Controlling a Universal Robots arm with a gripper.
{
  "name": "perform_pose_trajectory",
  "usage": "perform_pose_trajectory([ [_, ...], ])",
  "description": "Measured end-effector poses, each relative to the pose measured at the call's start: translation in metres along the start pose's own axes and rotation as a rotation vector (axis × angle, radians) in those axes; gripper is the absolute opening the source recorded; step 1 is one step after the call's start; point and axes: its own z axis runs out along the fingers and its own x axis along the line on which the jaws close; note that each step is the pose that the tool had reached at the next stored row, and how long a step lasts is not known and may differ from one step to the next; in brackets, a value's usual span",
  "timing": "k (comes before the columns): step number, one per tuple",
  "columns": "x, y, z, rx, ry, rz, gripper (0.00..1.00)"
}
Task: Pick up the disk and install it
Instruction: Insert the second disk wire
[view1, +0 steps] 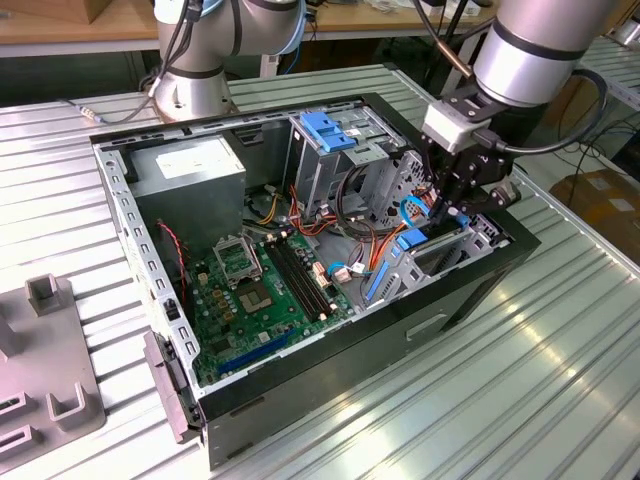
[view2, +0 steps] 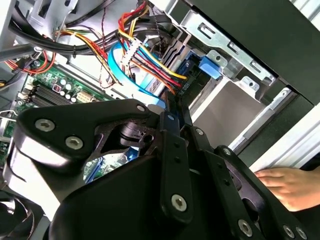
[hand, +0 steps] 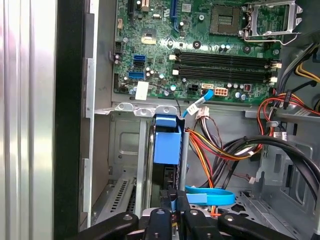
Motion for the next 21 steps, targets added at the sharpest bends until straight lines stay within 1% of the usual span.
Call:
perform_pose_trajectory([
  [1, 0.0001, 0.0, 0.0001, 0.0002, -0.0025, 0.0, 0.16],
  [2, 0.0001, 0.0, 0.0003, 0.0006, -0.007, 0.001, 0.16],
  [3, 0.0002, 0.0001, 0.0005, 0.001, -0.0098, 0.001, 0.16],
  [4, 0.0004, 0.0001, 0.0006, 0.0012, -0.0114, 0.001, 0.16],
  [12, 0.001, 0.0001, 0.0003, 0.0016, -0.0126, 0.001, 0.16],
  [13, 0.0017, 0.0001, -0.0006, 0.0015, -0.0123, 0.001, 0.16],
  [15, 0.0036, 0.0003, -0.0002, 0.0015, -0.0127, 0.001, 0.16],
  [17, 0.0042, 0.0003, 0.0002, 0.0015, -0.0132, 0.001, 0.16],
  [21, 0.0042, 0.0004, 0.0009, 0.0019, -0.0179, 0.002, 0.16],
])
